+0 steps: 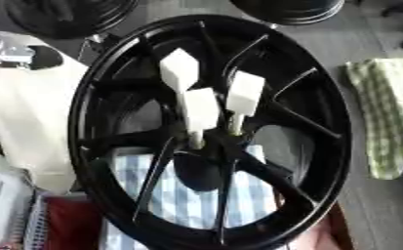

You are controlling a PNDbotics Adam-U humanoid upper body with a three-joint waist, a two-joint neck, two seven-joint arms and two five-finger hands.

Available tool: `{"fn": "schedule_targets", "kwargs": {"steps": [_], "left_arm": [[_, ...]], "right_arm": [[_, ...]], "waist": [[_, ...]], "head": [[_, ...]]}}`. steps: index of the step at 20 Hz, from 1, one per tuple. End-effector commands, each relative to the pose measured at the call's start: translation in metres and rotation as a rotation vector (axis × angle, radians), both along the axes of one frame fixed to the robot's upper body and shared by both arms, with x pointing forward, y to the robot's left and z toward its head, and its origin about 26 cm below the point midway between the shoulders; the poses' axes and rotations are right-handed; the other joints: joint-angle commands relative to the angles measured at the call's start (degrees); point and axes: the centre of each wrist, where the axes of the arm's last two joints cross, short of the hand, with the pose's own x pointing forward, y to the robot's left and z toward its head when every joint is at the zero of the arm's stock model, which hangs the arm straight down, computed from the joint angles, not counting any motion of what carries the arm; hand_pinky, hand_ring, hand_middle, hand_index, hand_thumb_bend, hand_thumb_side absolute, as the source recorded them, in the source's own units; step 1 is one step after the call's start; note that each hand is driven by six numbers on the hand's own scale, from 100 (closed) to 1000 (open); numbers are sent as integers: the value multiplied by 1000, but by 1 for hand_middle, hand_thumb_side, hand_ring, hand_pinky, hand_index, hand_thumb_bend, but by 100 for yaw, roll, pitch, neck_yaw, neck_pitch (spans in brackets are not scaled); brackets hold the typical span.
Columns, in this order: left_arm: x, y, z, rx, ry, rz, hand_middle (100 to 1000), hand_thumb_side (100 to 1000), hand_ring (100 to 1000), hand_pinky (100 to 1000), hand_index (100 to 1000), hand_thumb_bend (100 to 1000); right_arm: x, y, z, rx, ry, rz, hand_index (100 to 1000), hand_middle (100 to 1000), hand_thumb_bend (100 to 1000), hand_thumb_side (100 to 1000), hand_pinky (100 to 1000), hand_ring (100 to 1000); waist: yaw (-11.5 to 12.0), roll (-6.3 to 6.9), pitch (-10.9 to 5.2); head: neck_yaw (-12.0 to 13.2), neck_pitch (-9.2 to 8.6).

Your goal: Pull the pin out of the wheel hub.

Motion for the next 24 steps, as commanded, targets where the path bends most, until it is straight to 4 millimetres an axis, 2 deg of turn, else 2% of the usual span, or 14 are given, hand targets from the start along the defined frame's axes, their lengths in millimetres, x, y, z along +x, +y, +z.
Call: {"fn": "schedule_targets", "kwargs": {"steps": [1, 7, 15, 22, 24], "left_arm": [[1, -7, 8, 11, -18, -19, 697, 650, 745, 783, 803, 411], [8, -19, 3, 15, 6, -81, 734, 583, 771, 804, 831, 432], [9, -23, 2, 3, 75, -151, 779, 552, 801, 830, 866, 451], [6, -30, 9, -29, 68, -205, 775, 428, 800, 830, 856, 373], [7, -32, 10, -33, 60, -208, 779, 417, 799, 829, 853, 360]], "right_arm": [[-2, 1, 10, -25, -24, 3, 651, 594, 100, 483, 828, 665], [0, 5, 10, -24, -19, 22, 651, 594, 100, 495, 829, 665], [4, 10, 11, -23, -11, 40, 650, 594, 100, 502, 829, 665], [6, 16, 12, -20, -14, 64, 650, 594, 100, 505, 830, 665], [6, 18, 12, -19, -15, 68, 650, 594, 100, 506, 830, 665]], "waist": [[-24, 12, -132], [-85, 54, -89], [-208, 124, 16], [-325, 146, 83], [-351, 147, 94]], "head": [[54, -99], [95, -163], [198, -286], [258, -340], [276, -335]]}}
